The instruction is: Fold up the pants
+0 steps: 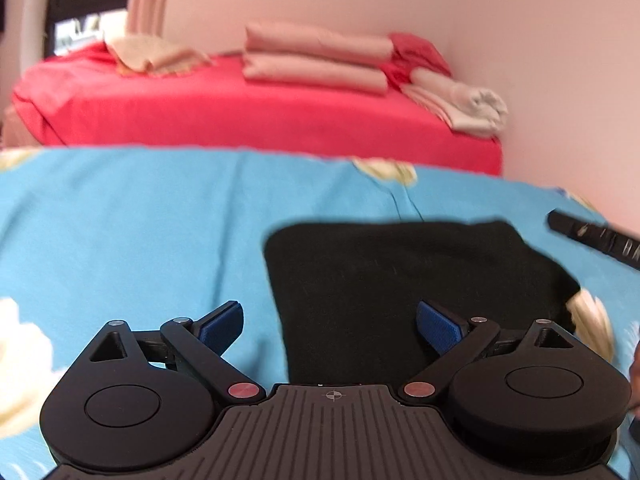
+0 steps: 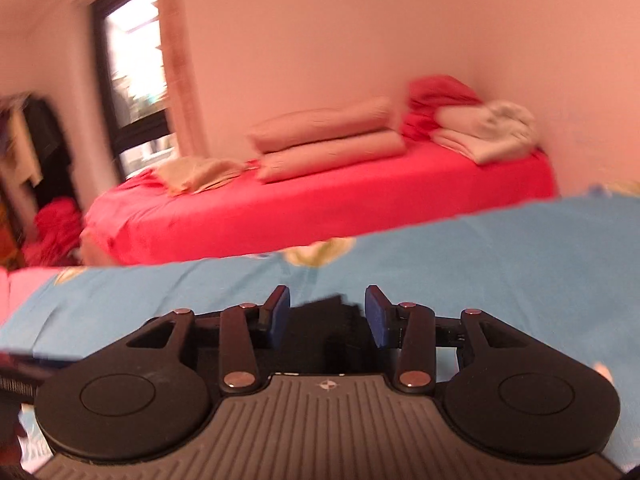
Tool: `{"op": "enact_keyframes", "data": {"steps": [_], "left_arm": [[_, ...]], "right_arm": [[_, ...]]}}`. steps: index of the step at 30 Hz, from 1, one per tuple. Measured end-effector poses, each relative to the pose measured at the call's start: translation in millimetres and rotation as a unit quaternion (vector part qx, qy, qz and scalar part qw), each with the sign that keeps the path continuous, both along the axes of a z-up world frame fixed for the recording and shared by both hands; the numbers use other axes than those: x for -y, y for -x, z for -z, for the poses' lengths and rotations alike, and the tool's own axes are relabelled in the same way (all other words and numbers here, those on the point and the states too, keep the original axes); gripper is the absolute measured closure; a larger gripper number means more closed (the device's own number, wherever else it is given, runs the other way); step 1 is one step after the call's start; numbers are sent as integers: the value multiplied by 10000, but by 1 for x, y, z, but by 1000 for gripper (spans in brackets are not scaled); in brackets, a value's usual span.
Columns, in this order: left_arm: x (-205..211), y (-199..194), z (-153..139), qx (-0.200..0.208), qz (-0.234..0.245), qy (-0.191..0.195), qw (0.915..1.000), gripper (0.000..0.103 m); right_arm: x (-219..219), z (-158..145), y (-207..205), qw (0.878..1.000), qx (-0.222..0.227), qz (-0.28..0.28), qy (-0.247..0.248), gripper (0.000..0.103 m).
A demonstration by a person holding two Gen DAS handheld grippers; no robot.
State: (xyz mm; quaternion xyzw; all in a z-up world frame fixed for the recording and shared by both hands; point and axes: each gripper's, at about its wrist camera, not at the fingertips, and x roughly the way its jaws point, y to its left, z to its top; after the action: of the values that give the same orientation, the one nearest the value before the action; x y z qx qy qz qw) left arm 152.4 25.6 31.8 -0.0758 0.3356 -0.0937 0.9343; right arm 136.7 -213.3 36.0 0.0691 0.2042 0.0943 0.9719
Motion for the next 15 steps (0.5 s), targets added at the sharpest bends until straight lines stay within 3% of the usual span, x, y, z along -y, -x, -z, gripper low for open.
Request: {"op": "enact_keyframes", "data": {"steps": [3, 5, 7, 9, 11, 15], "left_arm": [[2, -14, -7, 10, -218, -18, 9998, 0], [11, -30, 1, -182, -339, -276, 9989, 0], [18, -43, 15, -539, -399, -600, 9959, 0], [14, -40, 22, -562, -374, -554, 9962, 0], [8, -35, 23, -513, -409, -461, 9968, 0], [1, -33, 22, -560, -370, -396, 9970, 0]], "right_arm": [[-28, 2, -13, 9988, -46, -461, 161, 50], [-41, 9, -21, 9973, -128, -581, 435, 42], [-46, 21, -26, 9944, -317, -457, 904, 42], [-38, 32, -27, 9916, -530, -187, 1162, 39], [-17, 38, -20, 9937, -653, 30, 912, 23], [15, 41, -18, 9934, -1150, 13, 3, 19]]}}
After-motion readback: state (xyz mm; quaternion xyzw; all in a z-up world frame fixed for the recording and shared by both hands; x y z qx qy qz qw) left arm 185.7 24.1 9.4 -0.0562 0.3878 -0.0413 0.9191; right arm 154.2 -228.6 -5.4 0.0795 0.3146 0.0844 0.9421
